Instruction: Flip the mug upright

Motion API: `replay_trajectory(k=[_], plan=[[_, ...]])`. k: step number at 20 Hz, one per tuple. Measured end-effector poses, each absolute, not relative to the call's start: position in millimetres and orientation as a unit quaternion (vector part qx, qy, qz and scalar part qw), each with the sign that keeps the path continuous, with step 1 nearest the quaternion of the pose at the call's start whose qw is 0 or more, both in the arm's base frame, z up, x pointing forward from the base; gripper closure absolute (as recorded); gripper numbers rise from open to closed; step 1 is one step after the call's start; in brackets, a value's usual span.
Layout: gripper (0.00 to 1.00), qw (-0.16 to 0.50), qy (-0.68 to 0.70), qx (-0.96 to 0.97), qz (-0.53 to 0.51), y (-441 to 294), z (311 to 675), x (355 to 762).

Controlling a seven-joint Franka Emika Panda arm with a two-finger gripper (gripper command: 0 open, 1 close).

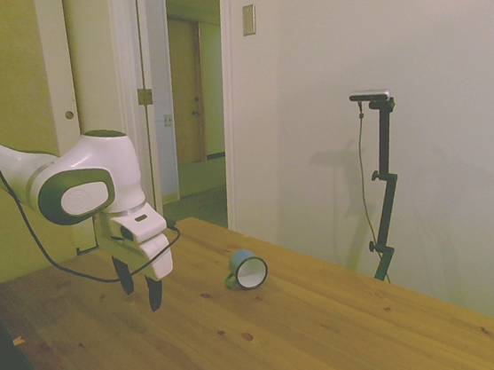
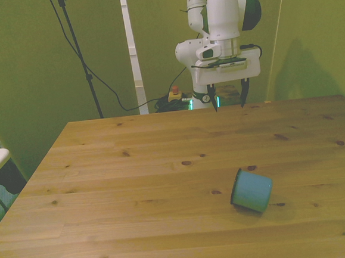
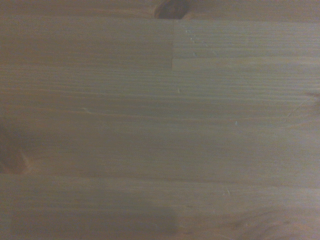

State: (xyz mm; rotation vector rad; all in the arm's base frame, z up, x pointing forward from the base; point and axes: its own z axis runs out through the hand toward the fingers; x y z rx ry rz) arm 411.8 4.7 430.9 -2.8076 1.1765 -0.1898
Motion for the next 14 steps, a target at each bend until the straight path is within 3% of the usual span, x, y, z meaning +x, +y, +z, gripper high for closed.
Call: replay_trajectory(k=[6, 14], plan=[[0.00, 0.052, 0.397, -0.914, -0.073, -9.3, 439.3, 423.2], [0.00, 0.092, 0.455, -0.875, -0.134, -79.5, 478.5, 500.6]])
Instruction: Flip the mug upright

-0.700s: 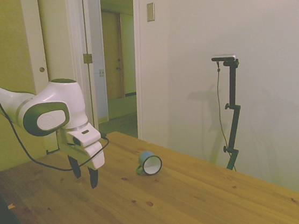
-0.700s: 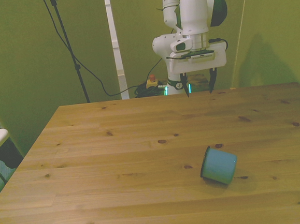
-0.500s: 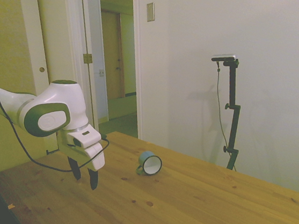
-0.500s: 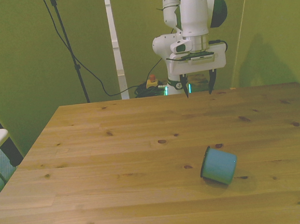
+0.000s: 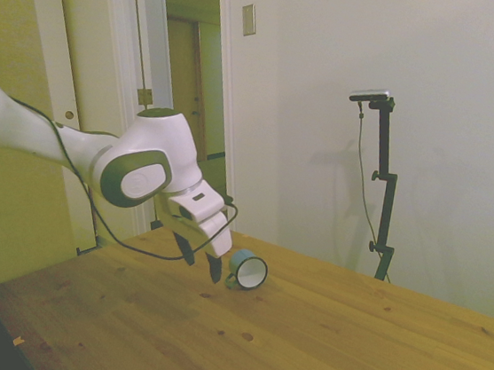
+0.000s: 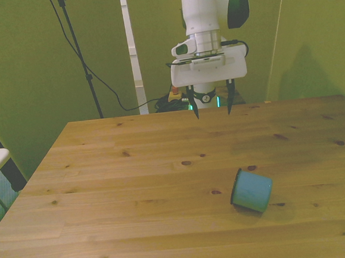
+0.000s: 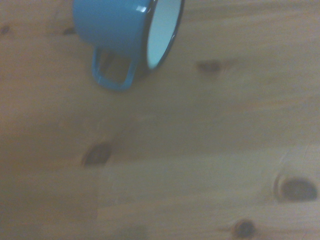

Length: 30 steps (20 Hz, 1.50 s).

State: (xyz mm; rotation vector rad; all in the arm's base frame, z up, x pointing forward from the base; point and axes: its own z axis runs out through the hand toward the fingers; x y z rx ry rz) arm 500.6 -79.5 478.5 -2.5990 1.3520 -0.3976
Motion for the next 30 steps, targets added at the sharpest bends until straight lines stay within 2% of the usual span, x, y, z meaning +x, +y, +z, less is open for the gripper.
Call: replay_trajectory(k=[2, 11, 19, 20, 24, 30], plan=[[0.00, 0.110, 0.473, -0.862, -0.145, -97.1, 485.1, 532.6], [0.00, 0.215, 0.487, -0.827, -0.177, -114.5, 478.1, 548.3], [0.00, 0.280, 0.525, -0.783, -0.182, -153.9, 439.7, 579.6], [0.00, 0.282, 0.531, -0.778, -0.181, -162.7, 427.6, 595.0], [0.00, 0.310, 0.533, -0.766, -0.180, -159.1, 423.6, 601.3], [0.00, 0.336, 0.531, -0.763, -0.151, -149.2, 394.4, 624.1]])
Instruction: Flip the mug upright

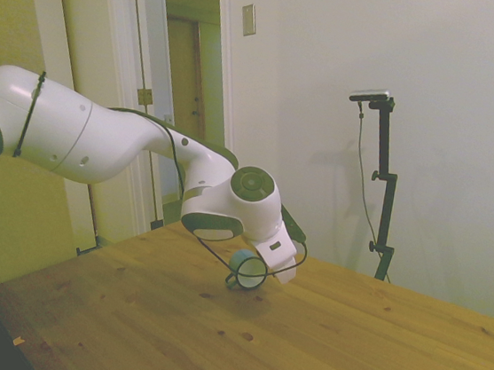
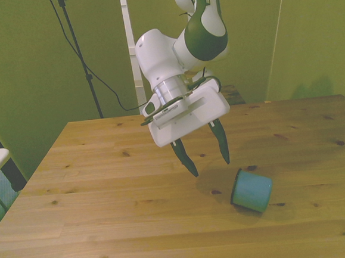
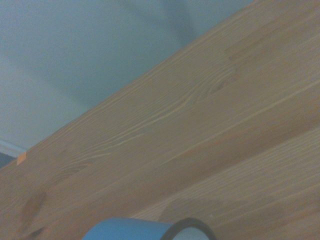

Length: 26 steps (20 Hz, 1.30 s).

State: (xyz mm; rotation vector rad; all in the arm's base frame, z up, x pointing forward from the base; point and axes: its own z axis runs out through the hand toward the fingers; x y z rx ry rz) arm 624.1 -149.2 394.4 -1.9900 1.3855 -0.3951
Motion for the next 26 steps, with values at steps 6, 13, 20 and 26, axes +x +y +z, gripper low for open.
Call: replay_trajectory(k=[6, 13, 20, 26], plan=[[0.00, 0.365, 0.520, -0.763, -0.120, -125.6, 388.2, 636.5], [0.00, 0.411, 0.512, -0.751, -0.070, -117.4, 382.2, 649.0], [0.00, 0.434, 0.495, -0.752, -0.038, -109.9, 361.6, 661.3], [0.00, 0.451, 0.478, -0.753, -0.028, -106.1, 364.7, 665.7]])
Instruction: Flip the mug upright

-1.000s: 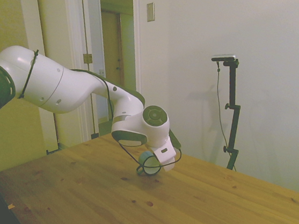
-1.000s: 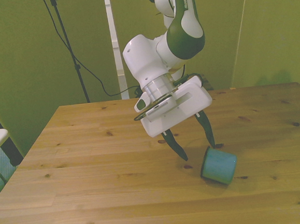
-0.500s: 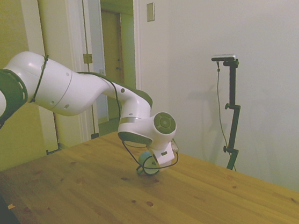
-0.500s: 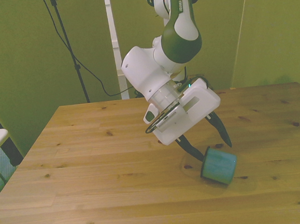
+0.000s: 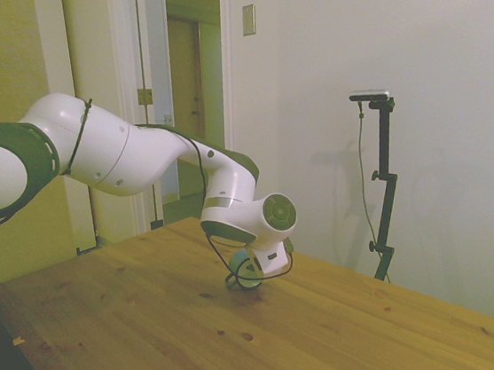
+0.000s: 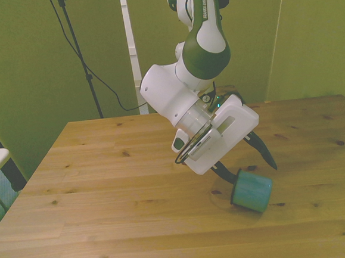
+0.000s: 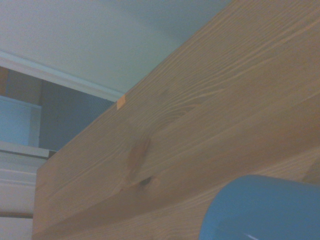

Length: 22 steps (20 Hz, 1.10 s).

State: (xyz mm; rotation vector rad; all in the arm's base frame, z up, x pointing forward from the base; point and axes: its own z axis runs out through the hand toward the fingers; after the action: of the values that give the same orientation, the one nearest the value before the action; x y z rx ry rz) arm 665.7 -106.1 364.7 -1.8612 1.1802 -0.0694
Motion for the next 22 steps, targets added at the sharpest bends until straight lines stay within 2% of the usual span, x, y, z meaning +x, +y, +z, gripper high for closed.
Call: replay_trajectory(k=[1, 22], plan=[[1.00, 0.453, 0.476, -0.753, -0.027, -106.1, 364.3, 665.9], [1.00, 0.464, 0.465, -0.754, -0.026, -101.2, 351.3, 673.3]])
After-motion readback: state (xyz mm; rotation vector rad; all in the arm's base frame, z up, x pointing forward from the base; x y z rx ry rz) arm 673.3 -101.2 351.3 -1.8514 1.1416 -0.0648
